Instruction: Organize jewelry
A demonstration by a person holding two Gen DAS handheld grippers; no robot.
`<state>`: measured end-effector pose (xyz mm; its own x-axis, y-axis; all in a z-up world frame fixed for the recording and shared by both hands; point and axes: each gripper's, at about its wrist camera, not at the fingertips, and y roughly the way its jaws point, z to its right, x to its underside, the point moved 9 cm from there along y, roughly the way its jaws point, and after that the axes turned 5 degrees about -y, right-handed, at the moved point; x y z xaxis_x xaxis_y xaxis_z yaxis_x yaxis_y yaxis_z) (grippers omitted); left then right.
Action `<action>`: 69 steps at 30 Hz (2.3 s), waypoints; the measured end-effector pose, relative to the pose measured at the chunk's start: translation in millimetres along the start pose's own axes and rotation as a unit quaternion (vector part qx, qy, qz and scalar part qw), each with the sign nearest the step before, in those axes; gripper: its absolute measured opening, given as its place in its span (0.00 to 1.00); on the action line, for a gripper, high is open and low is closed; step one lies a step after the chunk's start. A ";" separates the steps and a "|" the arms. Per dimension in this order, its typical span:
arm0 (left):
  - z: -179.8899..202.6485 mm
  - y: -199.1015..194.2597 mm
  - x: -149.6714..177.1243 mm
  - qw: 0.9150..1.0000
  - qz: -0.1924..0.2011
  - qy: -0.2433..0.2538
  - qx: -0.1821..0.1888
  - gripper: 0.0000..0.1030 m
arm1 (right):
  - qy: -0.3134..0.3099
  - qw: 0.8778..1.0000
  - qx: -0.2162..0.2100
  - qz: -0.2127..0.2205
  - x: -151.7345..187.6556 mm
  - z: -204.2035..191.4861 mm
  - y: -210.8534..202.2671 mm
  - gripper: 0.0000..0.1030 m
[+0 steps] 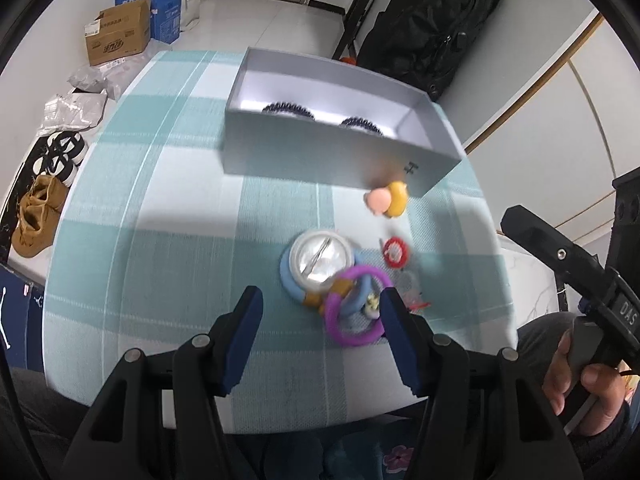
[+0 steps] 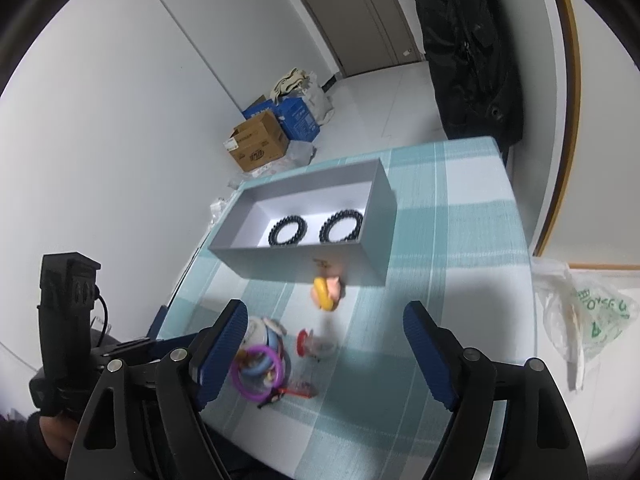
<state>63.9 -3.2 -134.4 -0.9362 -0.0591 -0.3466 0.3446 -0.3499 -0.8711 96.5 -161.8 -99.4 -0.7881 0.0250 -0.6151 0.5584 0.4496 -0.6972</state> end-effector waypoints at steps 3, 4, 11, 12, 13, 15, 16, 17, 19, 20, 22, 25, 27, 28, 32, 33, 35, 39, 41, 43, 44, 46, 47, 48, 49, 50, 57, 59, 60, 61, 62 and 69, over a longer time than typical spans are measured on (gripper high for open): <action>-0.2 1.1 5.2 1.000 -0.002 0.000 0.002 0.54 | 0.006 1.000 -0.002 -0.006 6.8 1.5 2.1 0.80; 0.4 2.3 6.1 1.000 -0.001 0.002 -0.001 0.54 | 0.007 1.000 -0.003 -0.008 9.7 1.8 2.3 0.80; 10.2 6.7 9.6 1.000 0.001 0.025 -0.012 0.53 | 0.005 1.000 -0.001 -0.011 16.7 0.1 1.2 0.81; 10.5 7.3 11.0 0.999 0.001 0.029 -0.015 0.53 | 0.005 1.000 -0.001 -0.011 17.4 -0.3 1.0 0.82; 11.7 7.8 15.0 0.999 0.000 0.031 -0.015 0.49 | 0.005 1.000 0.000 -0.011 18.1 -0.2 0.9 0.82; 15.3 12.6 18.8 0.999 -0.009 0.034 -0.014 0.41 | 0.006 1.000 0.002 -0.012 19.1 0.4 1.1 0.82; 15.3 14.4 20.5 0.999 -0.013 0.036 -0.015 0.39 | 0.007 1.000 0.004 -0.012 19.5 0.7 1.1 0.82; 16.2 16.1 21.1 0.999 -0.015 0.038 -0.018 0.37 | 0.008 1.000 0.006 -0.012 19.9 1.5 1.2 0.82; 18.0 17.0 21.8 0.999 -0.015 0.043 -0.017 0.34 | 0.012 1.000 0.007 -0.014 20.5 3.2 1.9 0.82; 19.1 16.6 21.1 0.999 -0.014 0.046 -0.017 0.32 | 0.014 1.000 0.008 -0.014 20.7 4.1 1.9 0.82; 19.2 16.2 19.8 0.998 -0.010 0.051 -0.022 0.29 | 0.016 1.000 0.011 -0.013 20.2 5.4 1.4 0.82; 15.9 19.1 19.3 0.999 -0.017 0.040 -0.020 0.17 | 0.019 1.000 0.014 -0.013 20.4 6.9 2.1 0.82; 11.3 21.9 18.3 0.999 -0.026 0.022 -0.012 0.11 | 0.019 1.000 0.015 -0.017 21.4 7.3 3.8 0.82; 9.0 21.6 17.3 1.000 -0.026 0.014 -0.007 0.09 | 0.017 1.000 0.016 -0.019 22.1 6.9 4.4 0.82; 8.6 18.8 18.2 1.000 -0.025 0.011 -0.004 0.05 | 0.014 1.000 0.017 -0.018 22.4 6.5 2.8 0.82; 8.9 17.9 18.8 1.000 -0.023 0.014 -0.006 0.05 | 0.015 1.000 0.017 -0.017 22.6 6.9 2.1 0.82; 9.4 15.7 20.3 1.000 -0.020 0.020 -0.009 0.05 | 0.019 1.000 0.017 -0.016 23.4 8.5 0.4 0.82; 7.4 6.5 21.2 1.000 -0.011 0.024 -0.008 0.04 | 0.022 0.999 0.019 -0.015 23.5 9.6 -1.4 0.82; 8.8 4.3 19.9 1.000 -0.009 0.024 -0.007 0.04 | 0.021 0.999 0.019 -0.015 24.1 9.0 -1.4 0.82; 8.1 1.8 18.3 1.000 -0.004 0.027 -0.010 0.04 | 0.018 0.999 0.020 -0.018 24.7 7.8 -0.4 0.82; 7.8 0.5 17.4 1.000 -0.001 0.029 -0.012 0.04 | 0.016 0.999 0.021 -0.020 25.4 7.0 0.4 0.82; 5.4 -2.7 15.5 0.999 0.005 0.031 -0.017 0.04 | 0.012 0.999 0.022 -0.024 26.9 5.9 1.5 0.82; 4.4 -4.9 14.8 0.999 0.006 0.028 -0.015 0.04 | 0.010 0.999 0.023 -0.026 27.7 5.3 1.8 0.82; 4.5 -7.8 13.9 1.000 0.009 0.025 -0.011 0.04 | 0.008 0.999 0.023 -0.027 28.5 4.6 2.4 0.82; 4.5 -10.9 12.6 1.000 0.012 0.023 -0.007 0.04 | 0.007 0.999 0.023 -0.029 29.2 4.2 2.8 0.82; 4.6 -14.6 10.5 1.000 0.018 0.023 -0.005 0.04 | 0.006 0.999 0.023 -0.031 30.0 3.6 3.4 0.82; -1.0 -35.1 -3.6 0.998 0.053 0.011 0.014 0.04 | -0.020 0.998 0.029 -0.059 40.6 -4.5 15.3 0.81; -5.9 -37.4 -8.9 0.998 0.057 0.000 0.021 0.04 | -0.028 0.997 0.027 -0.067 43.9 -8.7 19.3 0.79; -8.1 -39.4 -10.5 0.998 0.060 -0.007 0.024 0.04 | -0.033 0.997 0.024 -0.072 46.1 -12.1 22.0 0.76; -8.6 -39.7 -11.7 0.998 0.063 -0.011 0.025 0.04 | -0.038 0.996 0.024 -0.076 47.9 -14.0 24.4 0.74; -11.9 -42.2 -13.7 0.997 0.066 -0.016 0.027 0.04 | -0.043 0.996 0.024 -0.079 49.7 -15.9 26.4 0.72; -19.0 -49.3 -19.4 0.995 0.086 -0.035 0.033 0.04 | -0.090 0.990 0.037 -0.102 60.1 -29.9 42.4 0.46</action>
<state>66.4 32.9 -91.3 -0.8671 -0.1873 -0.4617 0.4970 -0.3900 -0.7752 65.1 -114.6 -154.9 -0.8312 -0.2227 -0.5095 0.4144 0.3628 -0.8346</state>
